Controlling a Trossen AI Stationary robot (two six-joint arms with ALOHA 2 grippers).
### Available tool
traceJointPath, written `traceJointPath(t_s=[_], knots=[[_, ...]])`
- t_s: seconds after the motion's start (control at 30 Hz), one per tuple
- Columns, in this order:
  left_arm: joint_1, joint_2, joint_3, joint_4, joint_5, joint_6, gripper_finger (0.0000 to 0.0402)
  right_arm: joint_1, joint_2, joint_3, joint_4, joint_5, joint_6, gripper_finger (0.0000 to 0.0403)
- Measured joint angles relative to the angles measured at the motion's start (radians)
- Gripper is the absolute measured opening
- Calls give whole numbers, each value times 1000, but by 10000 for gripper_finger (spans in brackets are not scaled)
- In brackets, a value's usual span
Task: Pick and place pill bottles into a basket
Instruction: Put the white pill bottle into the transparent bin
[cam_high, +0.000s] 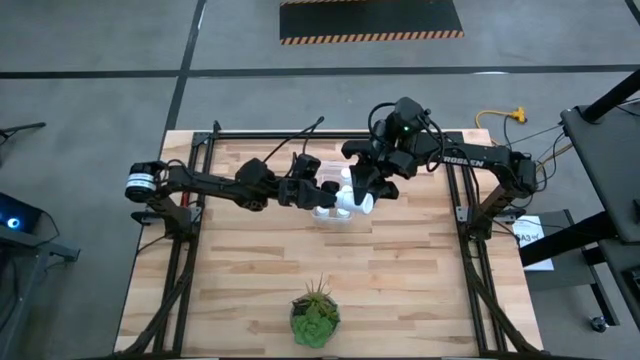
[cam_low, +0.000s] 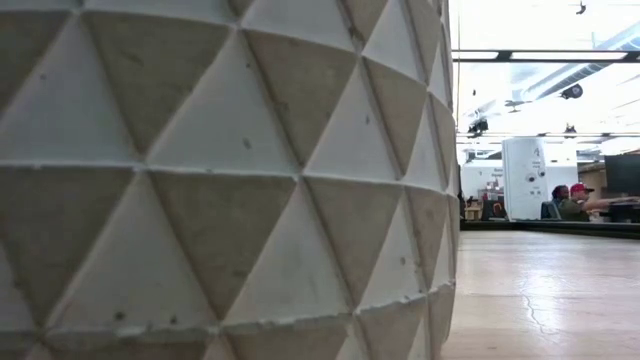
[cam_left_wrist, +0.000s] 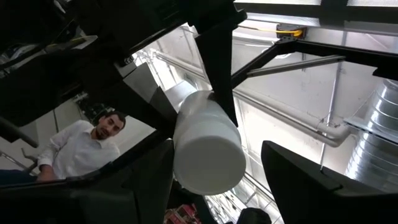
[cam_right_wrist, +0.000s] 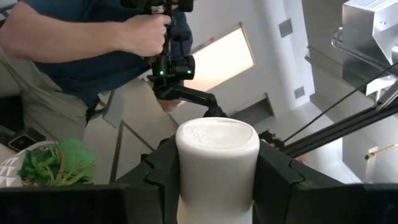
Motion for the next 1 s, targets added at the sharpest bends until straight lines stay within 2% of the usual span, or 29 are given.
traceJointPath(t_s=[0.5,0.87,1.0], knots=[[0,0,-1,-34,0,-25,222,0,0,0,-8,-9,-4,134],[0,0,9,-44,-2,-24,148,0,0,0,-20,-9,-10,134],[0,0,10,-46,-1,-22,145,0,0,0,-39,-11,-17,134]])
